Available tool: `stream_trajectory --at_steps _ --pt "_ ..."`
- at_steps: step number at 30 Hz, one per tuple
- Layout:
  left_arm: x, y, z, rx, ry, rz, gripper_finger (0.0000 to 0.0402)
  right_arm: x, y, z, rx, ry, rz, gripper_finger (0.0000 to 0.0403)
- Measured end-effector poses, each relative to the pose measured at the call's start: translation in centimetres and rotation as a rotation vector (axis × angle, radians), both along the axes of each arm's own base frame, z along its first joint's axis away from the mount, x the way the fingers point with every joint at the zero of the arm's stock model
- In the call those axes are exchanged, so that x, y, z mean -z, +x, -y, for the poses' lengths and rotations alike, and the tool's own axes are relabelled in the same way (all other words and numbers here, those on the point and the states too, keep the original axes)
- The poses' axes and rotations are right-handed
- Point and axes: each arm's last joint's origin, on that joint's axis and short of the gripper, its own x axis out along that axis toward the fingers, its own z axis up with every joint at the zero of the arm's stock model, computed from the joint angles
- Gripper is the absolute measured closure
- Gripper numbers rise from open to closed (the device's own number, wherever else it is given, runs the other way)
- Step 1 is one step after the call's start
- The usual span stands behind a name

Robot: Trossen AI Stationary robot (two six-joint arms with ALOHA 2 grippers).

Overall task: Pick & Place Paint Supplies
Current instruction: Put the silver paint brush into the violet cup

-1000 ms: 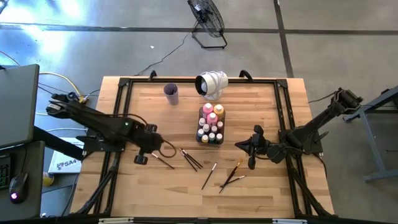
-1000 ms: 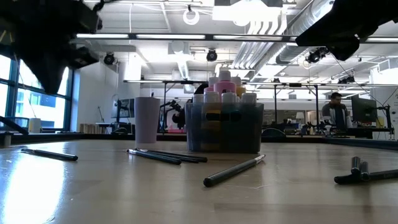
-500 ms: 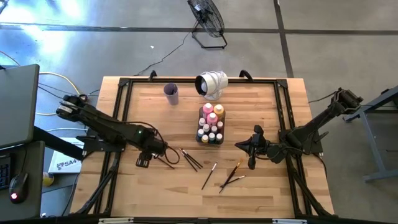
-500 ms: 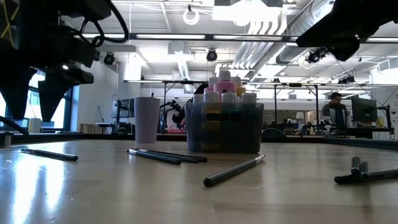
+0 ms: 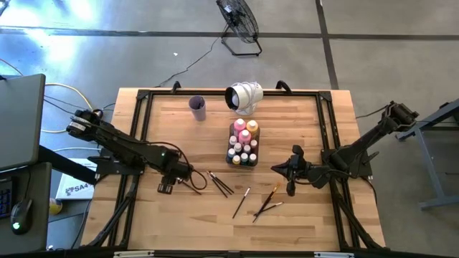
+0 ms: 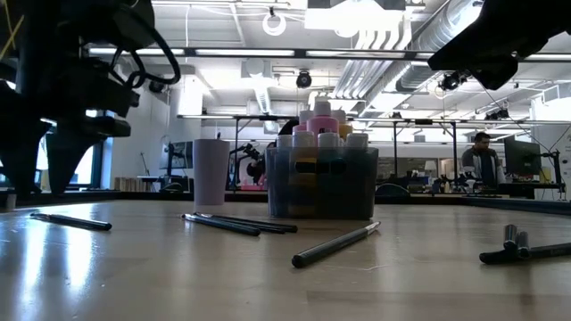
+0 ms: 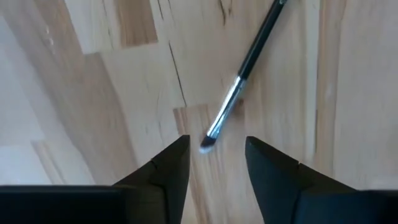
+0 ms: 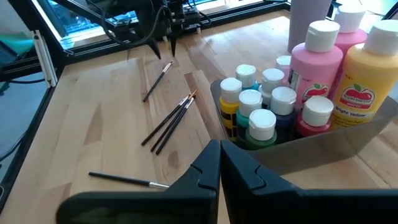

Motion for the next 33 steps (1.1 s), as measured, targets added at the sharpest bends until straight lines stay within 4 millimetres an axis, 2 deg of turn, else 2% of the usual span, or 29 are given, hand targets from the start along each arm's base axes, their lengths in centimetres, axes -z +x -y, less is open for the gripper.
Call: stream_trajectory --at_steps 4,12,23,27,33 --pt "0.4 0.1 0.0 -0.001 -0.006 0.026 0.0256 0.0 0.0 0.0 0.005 -0.002 0.002 0.04" --pt "2.2 -1.0 -0.3 -0.055 0.0 -0.008 0.0256 0.0 0.0 0.0 0.005 -0.002 0.003 0.0401" --pt "2.6 -1.1 -0.4 -0.076 0.006 0.02 0.0258 0.0 0.0 0.0 0.006 -0.001 0.004 0.0401" --pt "2.6 -1.1 -0.4 -0.076 0.008 0.023 0.0282 0.0 0.0 0.0 0.006 -0.003 0.004 0.0401" --pt "2.6 -1.0 -0.4 -0.076 0.007 0.031 0.0343 0.0 0.0 0.0 0.005 -0.004 0.003 0.0401"
